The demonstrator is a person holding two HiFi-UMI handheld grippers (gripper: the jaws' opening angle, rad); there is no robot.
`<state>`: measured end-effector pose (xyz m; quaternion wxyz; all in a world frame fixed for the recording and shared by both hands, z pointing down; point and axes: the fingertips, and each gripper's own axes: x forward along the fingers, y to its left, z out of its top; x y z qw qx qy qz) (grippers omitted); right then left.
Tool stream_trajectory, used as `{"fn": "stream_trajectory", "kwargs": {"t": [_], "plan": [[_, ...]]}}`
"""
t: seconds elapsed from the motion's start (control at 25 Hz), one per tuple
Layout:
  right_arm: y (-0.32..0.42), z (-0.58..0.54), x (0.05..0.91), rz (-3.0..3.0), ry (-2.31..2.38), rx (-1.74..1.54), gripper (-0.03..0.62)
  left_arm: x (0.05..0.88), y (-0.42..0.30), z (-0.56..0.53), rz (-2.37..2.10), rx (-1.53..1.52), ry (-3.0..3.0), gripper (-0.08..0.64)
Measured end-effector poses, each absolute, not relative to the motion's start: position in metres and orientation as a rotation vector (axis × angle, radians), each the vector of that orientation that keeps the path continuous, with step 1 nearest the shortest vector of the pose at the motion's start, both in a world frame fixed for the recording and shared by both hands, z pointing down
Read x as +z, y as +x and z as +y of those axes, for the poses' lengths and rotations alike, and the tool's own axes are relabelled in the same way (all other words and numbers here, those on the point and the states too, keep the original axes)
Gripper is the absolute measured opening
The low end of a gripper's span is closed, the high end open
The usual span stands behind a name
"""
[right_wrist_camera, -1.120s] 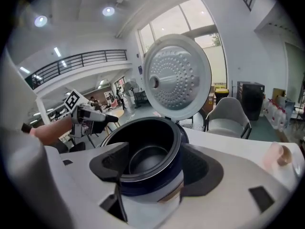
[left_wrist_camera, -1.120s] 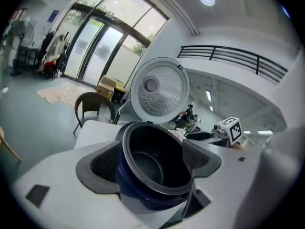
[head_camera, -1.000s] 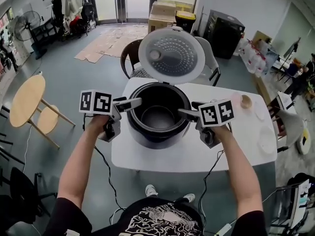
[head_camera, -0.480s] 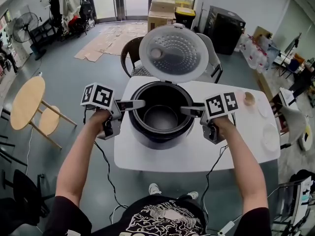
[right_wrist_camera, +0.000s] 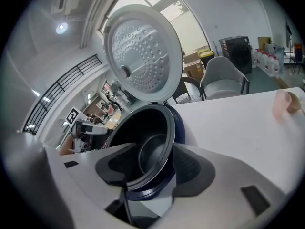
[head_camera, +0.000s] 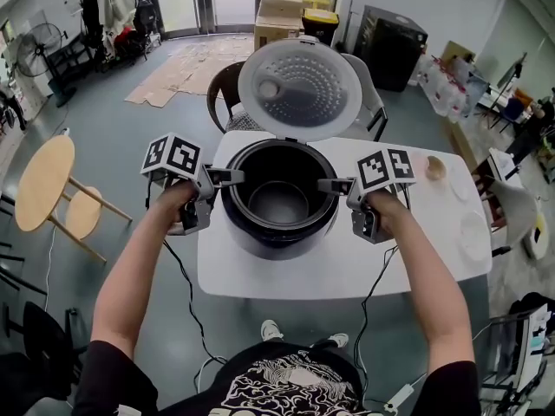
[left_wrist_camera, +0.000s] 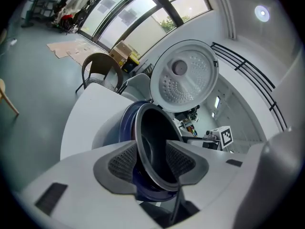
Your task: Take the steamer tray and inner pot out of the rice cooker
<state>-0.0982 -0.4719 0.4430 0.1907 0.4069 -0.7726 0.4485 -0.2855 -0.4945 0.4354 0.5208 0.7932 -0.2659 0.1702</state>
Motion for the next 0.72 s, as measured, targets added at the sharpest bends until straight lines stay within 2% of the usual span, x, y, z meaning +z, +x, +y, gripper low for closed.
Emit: {"fn": "stream_trajectory", "kwargs": {"t": [0.24, 0.36, 0.72], "plan": [[-0.088, -0.473, 0.451, -2.052, 1.208, 1.33, 0.14, 0.444, -0.292, -0.493, -0.745, 0.49, 1.896, 0.065], [-0.083, -0.472, 0.453, -2.035, 1.216, 1.426, 0.077, 0.445, -0.295, -0.495, -0.776, 0.467, 1.883, 0.057], [-0.08, -0.468, 0.451, -2.079, 1.28, 1.611, 0.058, 0.442, -0.298, -0.496, -0.807, 0.353, 1.85, 0.044]]}}
